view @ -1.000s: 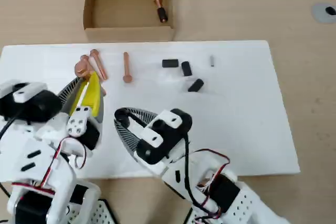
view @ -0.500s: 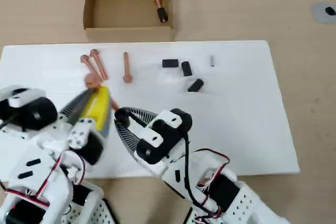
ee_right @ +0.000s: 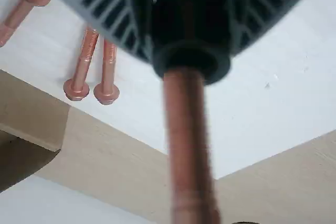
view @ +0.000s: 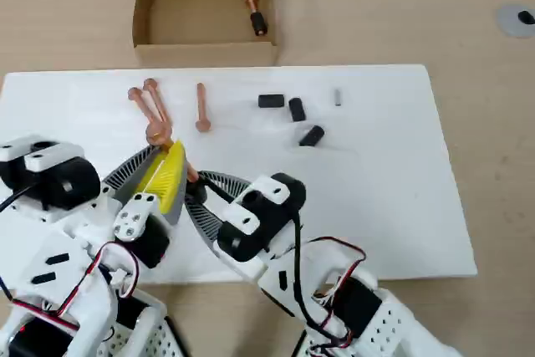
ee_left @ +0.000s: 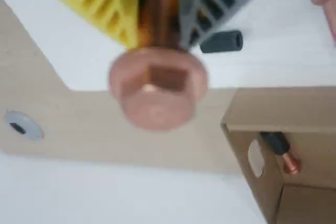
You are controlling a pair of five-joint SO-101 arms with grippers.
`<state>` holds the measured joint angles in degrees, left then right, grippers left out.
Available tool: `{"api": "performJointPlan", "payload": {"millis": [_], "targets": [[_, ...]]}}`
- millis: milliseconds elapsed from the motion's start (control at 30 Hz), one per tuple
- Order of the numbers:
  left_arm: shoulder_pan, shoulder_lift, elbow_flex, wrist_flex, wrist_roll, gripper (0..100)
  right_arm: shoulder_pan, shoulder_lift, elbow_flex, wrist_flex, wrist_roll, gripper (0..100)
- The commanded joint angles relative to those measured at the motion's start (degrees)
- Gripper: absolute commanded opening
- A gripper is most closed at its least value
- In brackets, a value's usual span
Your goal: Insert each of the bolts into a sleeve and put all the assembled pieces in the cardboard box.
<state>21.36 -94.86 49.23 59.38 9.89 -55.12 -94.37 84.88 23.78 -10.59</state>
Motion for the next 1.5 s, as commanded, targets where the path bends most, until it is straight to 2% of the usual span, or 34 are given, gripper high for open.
{"api": "performJointPlan", "payload": {"millis": [0,700,833,933,1100,1300,1467], "targets": [[0.7,0.0,-2.8,0.4,-0.9,1,-0.7,-1.4,-0.6,-1.8,-0.2,0.9],[1.1,-0.1,0.9,2.4,-8.6,1,-0.7,-1.1,-2.1,-1.5,-0.2,0.9],[1.1,-0.1,-0.1,3.5,-9.8,6,-0.7,-0.9,-2.1,-1.4,-0.2,0.9],[1.1,0.0,-3.1,6.4,-9.9,7,-0.6,-0.9,-2.1,-1.4,-0.1,0.9],[1.0,1.4,-8.7,11.8,-14.3,9,-0.6,-0.9,-2.1,-1.4,-0.1,0.9],[1.1,10.2,-18.8,19.1,-14.7,9,-0.6,-0.9,-1.9,-1.4,1.2,0.9],[1.1,18.9,-32.0,26.9,-18.2,12,1.1,-0.8,-1.8,-1.3,1.9,0.9]]}}
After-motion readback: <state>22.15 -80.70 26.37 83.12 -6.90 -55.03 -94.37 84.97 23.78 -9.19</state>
